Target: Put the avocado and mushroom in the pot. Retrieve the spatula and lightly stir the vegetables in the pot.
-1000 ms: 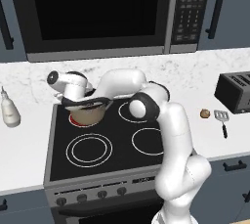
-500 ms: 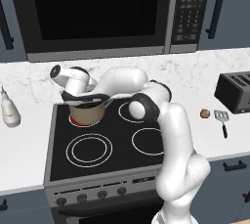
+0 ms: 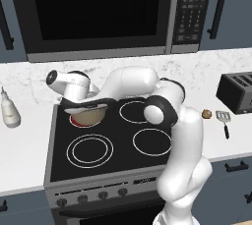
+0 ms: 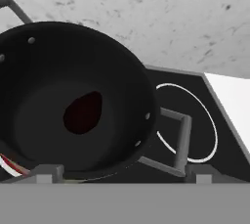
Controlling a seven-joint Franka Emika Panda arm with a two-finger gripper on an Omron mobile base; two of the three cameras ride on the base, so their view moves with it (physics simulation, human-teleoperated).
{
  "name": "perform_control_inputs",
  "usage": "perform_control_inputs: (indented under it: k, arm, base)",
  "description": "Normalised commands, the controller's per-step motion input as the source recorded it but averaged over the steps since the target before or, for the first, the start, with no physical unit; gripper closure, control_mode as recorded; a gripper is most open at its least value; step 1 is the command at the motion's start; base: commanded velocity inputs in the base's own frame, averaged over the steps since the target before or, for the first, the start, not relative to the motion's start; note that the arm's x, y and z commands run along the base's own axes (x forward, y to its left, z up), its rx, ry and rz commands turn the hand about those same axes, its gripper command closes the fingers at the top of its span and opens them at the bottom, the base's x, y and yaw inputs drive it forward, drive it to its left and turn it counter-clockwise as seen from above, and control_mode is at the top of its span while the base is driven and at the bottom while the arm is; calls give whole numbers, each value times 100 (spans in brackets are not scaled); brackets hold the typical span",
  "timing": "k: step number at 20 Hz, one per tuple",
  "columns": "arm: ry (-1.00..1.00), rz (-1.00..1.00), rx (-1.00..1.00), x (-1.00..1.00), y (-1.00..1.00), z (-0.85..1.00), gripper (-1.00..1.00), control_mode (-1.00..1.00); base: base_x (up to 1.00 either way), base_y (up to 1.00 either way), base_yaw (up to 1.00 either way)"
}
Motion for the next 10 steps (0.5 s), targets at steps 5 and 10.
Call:
perform_control_inputs:
  k: [5,10]
  arm:
    - [-4,0,11,-88,-23,59,-100,-100]
    - [0,-2,20,-55,-88,69,-100,-100]
  base:
    - [0,0,0]
    - [0,0,0]
